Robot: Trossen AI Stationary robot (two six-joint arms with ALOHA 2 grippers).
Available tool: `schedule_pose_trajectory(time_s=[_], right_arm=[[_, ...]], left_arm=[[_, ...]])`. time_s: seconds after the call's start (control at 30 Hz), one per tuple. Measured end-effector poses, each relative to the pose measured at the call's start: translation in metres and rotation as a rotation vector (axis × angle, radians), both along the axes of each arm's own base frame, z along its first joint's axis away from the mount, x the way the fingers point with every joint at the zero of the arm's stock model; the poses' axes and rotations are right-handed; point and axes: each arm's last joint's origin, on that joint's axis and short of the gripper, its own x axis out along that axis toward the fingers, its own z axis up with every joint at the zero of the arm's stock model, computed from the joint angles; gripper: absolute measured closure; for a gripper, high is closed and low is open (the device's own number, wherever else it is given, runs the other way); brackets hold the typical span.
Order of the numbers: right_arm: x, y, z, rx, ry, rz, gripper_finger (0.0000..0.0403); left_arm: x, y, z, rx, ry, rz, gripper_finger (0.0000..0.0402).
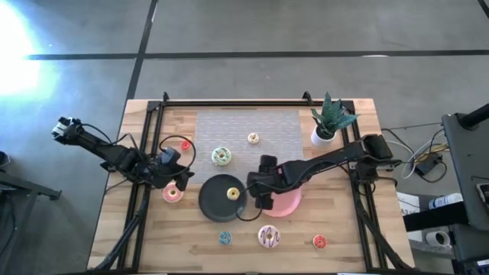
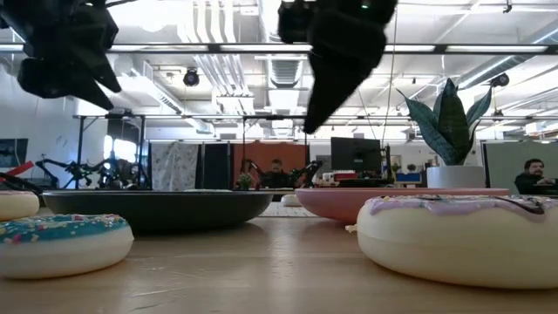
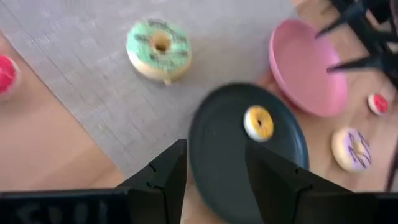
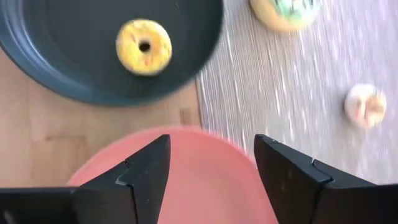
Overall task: Pick & Place donuts
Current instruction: Put the small red doughnut on the black plate
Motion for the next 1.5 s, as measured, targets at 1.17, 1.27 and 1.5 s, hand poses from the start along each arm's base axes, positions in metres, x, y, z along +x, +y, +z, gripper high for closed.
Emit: schedule_pose_trajectory(time_s=[1.17, 1.27, 1.5], right_arm=[[-0.017, -0.055, 0.029, 0.072, -0.183, -0.410, 0.0179], [-0.017, -0.059, 0.029, 0.069, -0.181, -0.416, 0.0179], [-0.017, -0.066, 0.029, 0.061, -0.175, -0.418, 0.0179]], left_arm=[[-0.015, 0.187, -0.051, -0.093, 0.431, 0.316, 0.0264], [-0.010, 0.194, -0.064, -0.144, 0.463, 0.252, 0.0264], [-0.001, 0.205, -0.087, -0.180, 0.519, 0.194, 0.0264]])
